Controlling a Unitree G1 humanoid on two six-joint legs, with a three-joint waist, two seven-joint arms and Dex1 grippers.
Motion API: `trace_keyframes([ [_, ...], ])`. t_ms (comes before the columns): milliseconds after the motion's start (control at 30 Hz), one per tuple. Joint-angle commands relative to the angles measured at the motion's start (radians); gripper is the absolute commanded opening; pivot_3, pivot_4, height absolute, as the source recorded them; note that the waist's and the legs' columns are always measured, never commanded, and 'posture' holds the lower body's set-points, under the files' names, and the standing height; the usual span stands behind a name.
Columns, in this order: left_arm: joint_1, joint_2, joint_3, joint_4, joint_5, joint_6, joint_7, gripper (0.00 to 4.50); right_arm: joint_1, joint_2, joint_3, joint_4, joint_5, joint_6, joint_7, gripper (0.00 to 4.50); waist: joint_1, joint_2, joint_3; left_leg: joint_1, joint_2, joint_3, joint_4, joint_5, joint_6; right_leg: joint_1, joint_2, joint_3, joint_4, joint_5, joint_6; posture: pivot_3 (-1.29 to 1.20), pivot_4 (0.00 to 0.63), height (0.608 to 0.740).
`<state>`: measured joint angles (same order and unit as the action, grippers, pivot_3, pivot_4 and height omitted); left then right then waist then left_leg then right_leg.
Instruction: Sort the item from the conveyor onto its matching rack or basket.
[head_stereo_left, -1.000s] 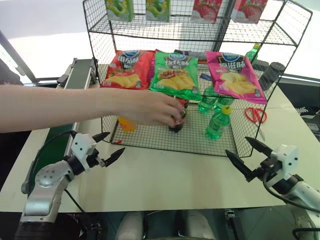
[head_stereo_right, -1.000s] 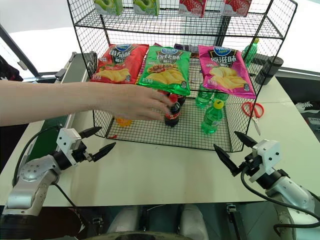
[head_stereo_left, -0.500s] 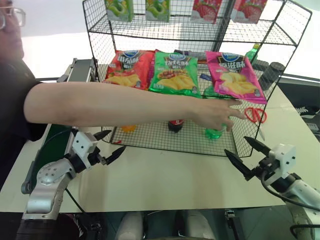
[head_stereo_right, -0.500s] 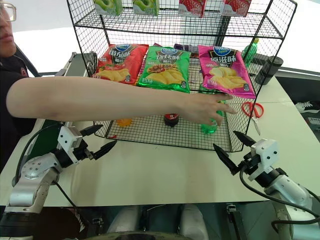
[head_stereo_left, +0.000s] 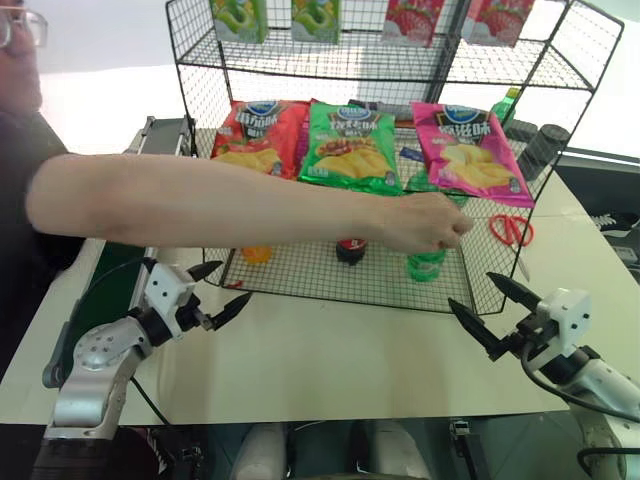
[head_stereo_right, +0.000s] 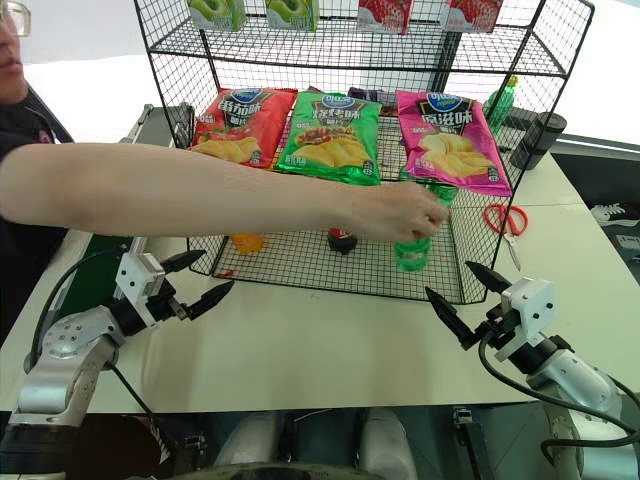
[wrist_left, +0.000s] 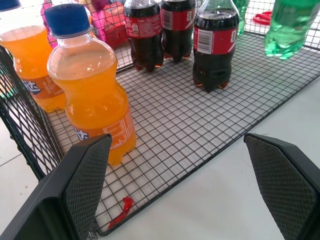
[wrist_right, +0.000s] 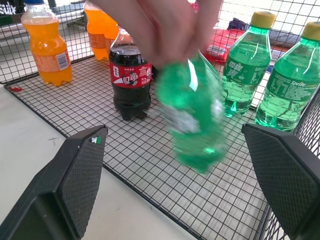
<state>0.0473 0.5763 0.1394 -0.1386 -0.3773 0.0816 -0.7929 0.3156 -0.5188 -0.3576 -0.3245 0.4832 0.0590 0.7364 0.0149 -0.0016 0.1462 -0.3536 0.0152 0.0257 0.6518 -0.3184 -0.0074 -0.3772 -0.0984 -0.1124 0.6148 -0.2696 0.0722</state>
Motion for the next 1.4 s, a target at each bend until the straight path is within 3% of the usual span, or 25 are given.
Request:
trace_keyframes([
  [33, 0.003, 0.007, 0.013, -0.036, 0.002, -0.002, 0.002, 4.50, 0.007, 0.006, -0.004, -0.029, 0.006, -0.008, -0.003, 4.47, 0.000, 0.000, 0.000, 0.000, 0.000, 0.000, 0.000, 0.000, 0.000, 0.000, 0.000, 0.000, 0.000, 0.000, 0.000, 0.00, 0.150, 0.732],
  [500, 0.005, 0.000, 0.011, -0.053, -0.002, 0.007, 0.016, 4.50, -0.015, -0.002, 0.010, -0.028, 0.007, 0.000, -0.004, 4.47, 0.000, 0.000, 0.000, 0.000, 0.000, 0.000, 0.000, 0.000, 0.000, 0.000, 0.000, 0.000, 0.000, 0.000, 0.000, 0.00, 0.150, 0.732],
  [1000, 0.093, -0.008, 0.086, -0.152, -0.030, 0.049, 0.081, 4.50, -0.142, -0.013, 0.088, -0.043, 0.005, 0.062, -0.011, 4.47, 0.000, 0.000, 0.000, 0.000, 0.000, 0.000, 0.000, 0.000, 0.000, 0.000, 0.000, 0.000, 0.000, 0.000, 0.000, 0.00, 0.150, 0.732],
  [1267, 0.091, -0.049, 0.285, -0.189, -0.174, 0.179, 0.242, 4.50, -0.258, 0.012, 0.189, -0.024, -0.008, 0.084, -0.013, 4.47, -0.002, 0.000, 0.000, 0.000, 0.000, 0.000, 0.000, 0.000, 0.000, 0.000, 0.000, 0.000, 0.000, 0.000, 0.000, 0.00, 0.150, 0.732],
  [1400, 0.074, -0.071, 0.366, -0.138, -0.177, 0.218, 0.346, 4.50, -0.304, 0.047, 0.255, -0.009, -0.027, 0.079, -0.019, 4.47, -0.002, 0.000, 0.000, 0.000, 0.000, 0.000, 0.001, 0.000, 0.000, 0.000, 0.000, 0.000, 0.000, 0.000, 0.000, 0.00, 0.150, 0.732],
])
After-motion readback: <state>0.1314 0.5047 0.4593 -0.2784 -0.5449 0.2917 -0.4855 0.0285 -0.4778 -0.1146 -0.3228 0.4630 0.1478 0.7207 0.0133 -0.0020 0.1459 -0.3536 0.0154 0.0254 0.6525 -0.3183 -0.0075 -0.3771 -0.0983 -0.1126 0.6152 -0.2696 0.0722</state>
